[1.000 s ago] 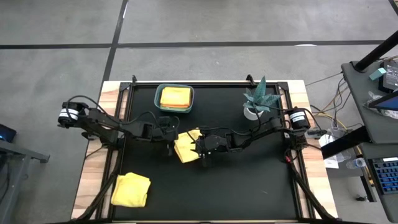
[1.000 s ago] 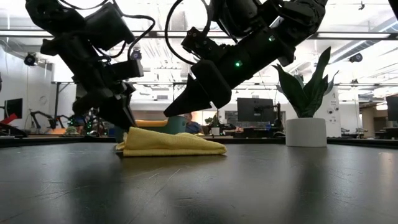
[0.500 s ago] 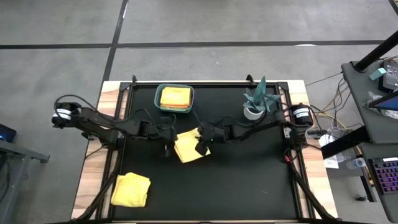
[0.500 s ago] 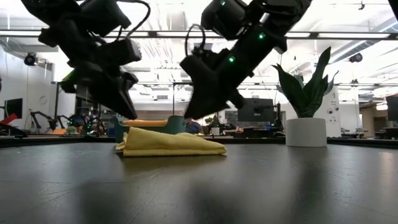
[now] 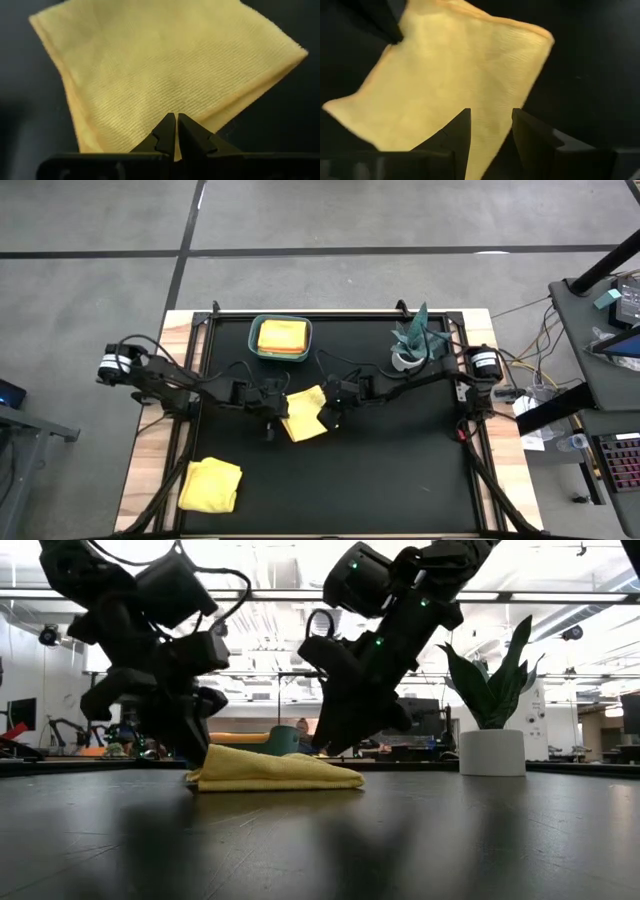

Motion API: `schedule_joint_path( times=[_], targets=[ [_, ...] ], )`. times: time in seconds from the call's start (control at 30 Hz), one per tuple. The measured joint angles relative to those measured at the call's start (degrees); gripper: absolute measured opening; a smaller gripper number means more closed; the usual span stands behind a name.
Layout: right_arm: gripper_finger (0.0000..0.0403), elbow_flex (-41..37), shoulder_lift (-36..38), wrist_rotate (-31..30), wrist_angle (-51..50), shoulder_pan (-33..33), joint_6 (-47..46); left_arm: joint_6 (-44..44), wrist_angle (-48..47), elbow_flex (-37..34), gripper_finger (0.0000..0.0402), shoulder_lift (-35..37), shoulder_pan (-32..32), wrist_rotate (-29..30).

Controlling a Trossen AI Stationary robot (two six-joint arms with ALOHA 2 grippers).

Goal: Fold microfiber towels
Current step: Fold the right yellow microfiber cloth

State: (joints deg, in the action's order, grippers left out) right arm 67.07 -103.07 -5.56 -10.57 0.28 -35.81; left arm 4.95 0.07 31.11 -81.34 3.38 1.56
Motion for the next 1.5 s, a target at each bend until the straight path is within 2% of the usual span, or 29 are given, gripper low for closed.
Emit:
schedule_joint_path(
  times=[0.37, 0.6, 0.83, 0.93, 1.13, 1.33, 1.5],
  targets=[
    [0.0134, -0.53, -2.05, 0.13, 0.25, -1.45, -1.29, -0.08, 1.41, -0.05, 0.0006, -2.67, 0.00, -1.67],
    [0.0134, -0.57, -3.90, 5.90, 4.94, -1.45, -1.09, -0.12, 1.37, -0.24, 0.0006, -2.51, 0.00, -1.70],
    [0.0132, -0.64, -4.90, 7.10, 7.32, -1.45, -0.15, -0.19, 1.99, -0.52, 0.0006, -2.48, 0.00, -1.70],
    [0.0110, -0.64, -4.93, 7.10, 7.59, -1.45, -0.13, -0.19, 2.00, -0.53, 0.0006, -2.43, 0.00, -1.70],
    [0.0021, -0.64, -4.90, 7.10, 7.62, -1.45, 0.72, -0.02, 0.25, -0.51, 0.0006, 0.41, 0.00, -1.41],
    [0.0012, 1.12, -4.37, 6.92, 2.02, -1.70, 1.16, 0.16, -9.66, -0.50, 0.0006, 8.20, -0.02, 4.51],
    [0.0012, 5.34, -4.35, 3.13, -6.02, -1.82, 2.01, 0.00, -5.61, -4.65, 0.0006, 11.47, 0.08, -0.87]
  ],
)
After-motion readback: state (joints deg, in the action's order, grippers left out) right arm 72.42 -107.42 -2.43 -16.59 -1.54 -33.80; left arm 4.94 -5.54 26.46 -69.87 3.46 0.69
